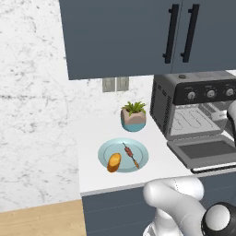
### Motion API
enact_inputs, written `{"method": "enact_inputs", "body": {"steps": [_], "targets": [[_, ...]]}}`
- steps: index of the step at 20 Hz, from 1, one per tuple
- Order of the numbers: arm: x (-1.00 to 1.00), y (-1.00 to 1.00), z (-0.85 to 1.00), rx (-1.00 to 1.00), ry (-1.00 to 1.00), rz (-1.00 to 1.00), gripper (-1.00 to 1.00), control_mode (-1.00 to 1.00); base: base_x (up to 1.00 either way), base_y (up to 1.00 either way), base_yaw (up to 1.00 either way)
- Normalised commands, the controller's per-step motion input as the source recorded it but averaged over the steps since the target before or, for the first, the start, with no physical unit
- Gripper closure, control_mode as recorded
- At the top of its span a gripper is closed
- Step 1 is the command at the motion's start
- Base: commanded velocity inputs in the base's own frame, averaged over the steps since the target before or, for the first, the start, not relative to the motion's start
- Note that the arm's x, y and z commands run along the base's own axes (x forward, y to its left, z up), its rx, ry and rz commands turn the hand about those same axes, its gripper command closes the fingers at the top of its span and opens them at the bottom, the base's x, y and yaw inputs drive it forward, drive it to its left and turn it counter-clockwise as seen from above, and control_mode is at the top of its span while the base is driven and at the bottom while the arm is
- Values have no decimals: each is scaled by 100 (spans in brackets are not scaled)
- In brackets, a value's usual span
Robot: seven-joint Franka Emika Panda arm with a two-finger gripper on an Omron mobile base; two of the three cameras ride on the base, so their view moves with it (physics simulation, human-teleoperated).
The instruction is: Pick up the kebab skewer and baguette bread, and place them inside the toaster oven. Close the toaster oven door and start by setting the timer.
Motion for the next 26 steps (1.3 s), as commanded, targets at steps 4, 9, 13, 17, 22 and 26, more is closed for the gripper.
{"method": "enact_inputs", "body": {"steps": [4, 9, 13, 17, 22, 26], "targets": [[0, -50, -21, 0, -13, 0, -100, -100, 0, 0, 0], [10, -13, -2, 0, 0, -7, -100, -100, 0, 0, 0], [18, -50, -21, 0, 0, -3, -100, -100, 0, 0, 0], [54, -20, -18, -3, -3, 0, -100, -100, 0, 0, 0], [75, -1, -15, -2, -2, -1, -100, -100, 0, 0, 0], [67, 0, -18, 0, 0, 0, -100, -100, 0, 0, 0]]}}
